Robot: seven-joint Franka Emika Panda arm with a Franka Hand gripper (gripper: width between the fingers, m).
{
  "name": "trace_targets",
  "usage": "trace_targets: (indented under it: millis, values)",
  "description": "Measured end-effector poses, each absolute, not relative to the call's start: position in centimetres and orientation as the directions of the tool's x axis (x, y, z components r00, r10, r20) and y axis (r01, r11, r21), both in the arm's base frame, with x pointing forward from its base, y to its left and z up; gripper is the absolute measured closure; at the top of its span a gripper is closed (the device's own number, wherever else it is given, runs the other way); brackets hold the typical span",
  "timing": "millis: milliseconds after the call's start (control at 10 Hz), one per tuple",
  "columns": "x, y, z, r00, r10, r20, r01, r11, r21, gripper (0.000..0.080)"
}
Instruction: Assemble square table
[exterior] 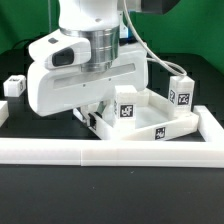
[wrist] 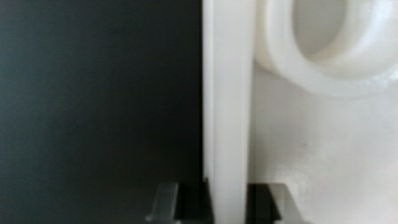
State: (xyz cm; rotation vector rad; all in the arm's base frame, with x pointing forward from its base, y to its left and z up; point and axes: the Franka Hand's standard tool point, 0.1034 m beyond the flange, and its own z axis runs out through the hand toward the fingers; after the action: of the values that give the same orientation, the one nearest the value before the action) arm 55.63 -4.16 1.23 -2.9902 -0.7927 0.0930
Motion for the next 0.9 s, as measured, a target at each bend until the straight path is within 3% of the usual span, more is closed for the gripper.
trace_targets:
  millis: [300, 600, 900]
  values:
    - [55.6, -4.7, 1.2, 0.751, 0.659, -0.050, 0.656, -0.752, -0.056, 0.0742]
    - [58.2, -3.3, 1.7, 0.391, 0.918, -0.064, 0.919, -0.394, -0.030, 0.0742]
    - [58.5, -3.2, 1.7, 0.189, 0.979, -0.077, 0.981, -0.192, -0.036, 0.0742]
